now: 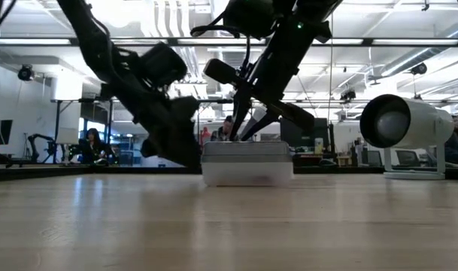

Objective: Pick & place school supplies into a supply box
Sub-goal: Close the supply box, then return to Home Position

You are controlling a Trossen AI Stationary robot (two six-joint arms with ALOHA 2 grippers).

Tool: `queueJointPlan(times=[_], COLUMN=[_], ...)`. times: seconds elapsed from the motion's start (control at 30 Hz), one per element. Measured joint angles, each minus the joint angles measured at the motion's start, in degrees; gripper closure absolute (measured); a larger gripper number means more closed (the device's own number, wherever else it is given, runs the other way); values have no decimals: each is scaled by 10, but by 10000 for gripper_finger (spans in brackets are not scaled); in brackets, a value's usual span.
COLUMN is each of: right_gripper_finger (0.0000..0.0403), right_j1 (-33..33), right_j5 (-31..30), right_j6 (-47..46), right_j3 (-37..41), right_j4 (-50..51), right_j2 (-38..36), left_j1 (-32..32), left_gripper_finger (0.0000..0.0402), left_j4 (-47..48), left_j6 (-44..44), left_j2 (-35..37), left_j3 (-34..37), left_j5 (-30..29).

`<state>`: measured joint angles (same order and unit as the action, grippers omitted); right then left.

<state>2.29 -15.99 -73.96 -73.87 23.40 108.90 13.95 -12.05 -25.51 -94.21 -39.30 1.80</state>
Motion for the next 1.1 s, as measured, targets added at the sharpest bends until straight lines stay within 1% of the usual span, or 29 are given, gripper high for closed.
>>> queueJointPlan(times=[0.1, 0.2, 0.3, 0.4, 0.5, 0.6, 0.67, 0.8, 0.87, 0.97, 1.1], right_gripper_finger=[344, 344, 344, 344, 344, 344, 344, 344, 344, 344, 344], right_j1=[1, 2, 6, 8, 8, 8, 8, 8, 8, 9, 33], right_j5=[1, -2, -23, -54, -84, -109, -109, -108, -107, -106, -95], right_j6=[-2, -3, -3, 7, 34, 110, 168, 259, 286, 294, 368], right_j3=[0, 0, 0, -12, -28, -49, -69, -116, -142, -175, -209], right_j4=[3, 3, 5, 7, 8, 13, 22, 72, 95, 105, 118], right_j2=[0, -1, -7, -19, -33, -47, -64, -94, -108, -136, -180], left_j1=[0, 0, 0, 0, -1, -5, -6, -5, -5, -5, -8], left_gripper_finger=[281, 281, 281, 281, 281, 281, 281, 281, 281, 281, 281], left_j4=[9, 23, 65, 85, 102, 106, 106, 109, 118, 111, 107], left_j6=[3, 2, 2, 2, -3, -5, -5, -25, -45, -44, -51], left_j2=[-27, -23, 6, 54, 122, 198, 254, 365, 425, 506, 583], left_j3=[-11, -12, 2, 25, 44, 60, 65, 67, 66, 67, 71], left_j5=[-2, 11, 6, -7, -6, 24, 42, 41, 43, 72, 72])
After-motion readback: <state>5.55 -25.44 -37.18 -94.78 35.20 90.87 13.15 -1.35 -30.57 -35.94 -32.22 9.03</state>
